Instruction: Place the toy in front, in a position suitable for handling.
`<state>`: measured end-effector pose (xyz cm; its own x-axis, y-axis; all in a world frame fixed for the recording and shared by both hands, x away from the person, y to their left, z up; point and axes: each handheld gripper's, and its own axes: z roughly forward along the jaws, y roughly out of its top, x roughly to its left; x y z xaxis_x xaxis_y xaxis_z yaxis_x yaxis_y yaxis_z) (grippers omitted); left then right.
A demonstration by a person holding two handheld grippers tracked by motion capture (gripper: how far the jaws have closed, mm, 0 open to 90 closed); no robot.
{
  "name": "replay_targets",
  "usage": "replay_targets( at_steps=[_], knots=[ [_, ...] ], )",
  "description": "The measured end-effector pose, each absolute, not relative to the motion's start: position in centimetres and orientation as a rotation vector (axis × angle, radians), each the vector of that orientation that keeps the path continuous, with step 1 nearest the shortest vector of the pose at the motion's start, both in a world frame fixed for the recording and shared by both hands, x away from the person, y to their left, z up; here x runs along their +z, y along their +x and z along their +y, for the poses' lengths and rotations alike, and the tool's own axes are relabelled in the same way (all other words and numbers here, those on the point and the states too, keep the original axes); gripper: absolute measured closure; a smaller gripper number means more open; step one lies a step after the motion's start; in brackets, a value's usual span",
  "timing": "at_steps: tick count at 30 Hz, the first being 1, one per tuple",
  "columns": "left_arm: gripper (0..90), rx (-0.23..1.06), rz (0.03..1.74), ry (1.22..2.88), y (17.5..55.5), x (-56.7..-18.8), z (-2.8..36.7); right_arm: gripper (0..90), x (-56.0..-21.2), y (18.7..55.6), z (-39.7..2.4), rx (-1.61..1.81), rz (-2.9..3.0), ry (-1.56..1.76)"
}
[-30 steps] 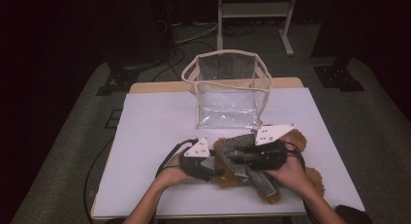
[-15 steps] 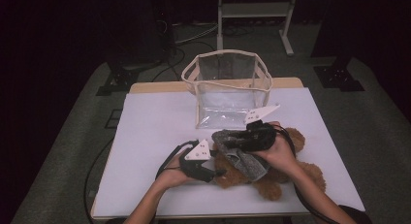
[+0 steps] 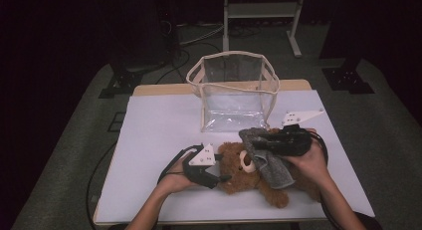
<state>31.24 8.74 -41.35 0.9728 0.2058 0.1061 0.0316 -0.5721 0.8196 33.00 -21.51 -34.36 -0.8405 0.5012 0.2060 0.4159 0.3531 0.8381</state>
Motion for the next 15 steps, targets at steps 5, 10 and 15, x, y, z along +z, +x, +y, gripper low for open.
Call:
replay_targets(
  at_steps=[5,10,15],
  knots=[
    [36.9,0.218,0.184,2.123,31.4,-40.9,9.1,68.6,-35.0,33.0,-22.9,1.514,2.492,0.902],
    [37.5,0.223,0.163,2.141,31.2,-41.1,8.6,68.3,-35.5,32.9,-20.4,1.523,2.557,0.842],
    [37.7,0.223,0.146,2.157,31.1,-41.2,8.6,68.2,-35.3,32.4,-18.3,1.505,2.588,0.763]
  ],
)
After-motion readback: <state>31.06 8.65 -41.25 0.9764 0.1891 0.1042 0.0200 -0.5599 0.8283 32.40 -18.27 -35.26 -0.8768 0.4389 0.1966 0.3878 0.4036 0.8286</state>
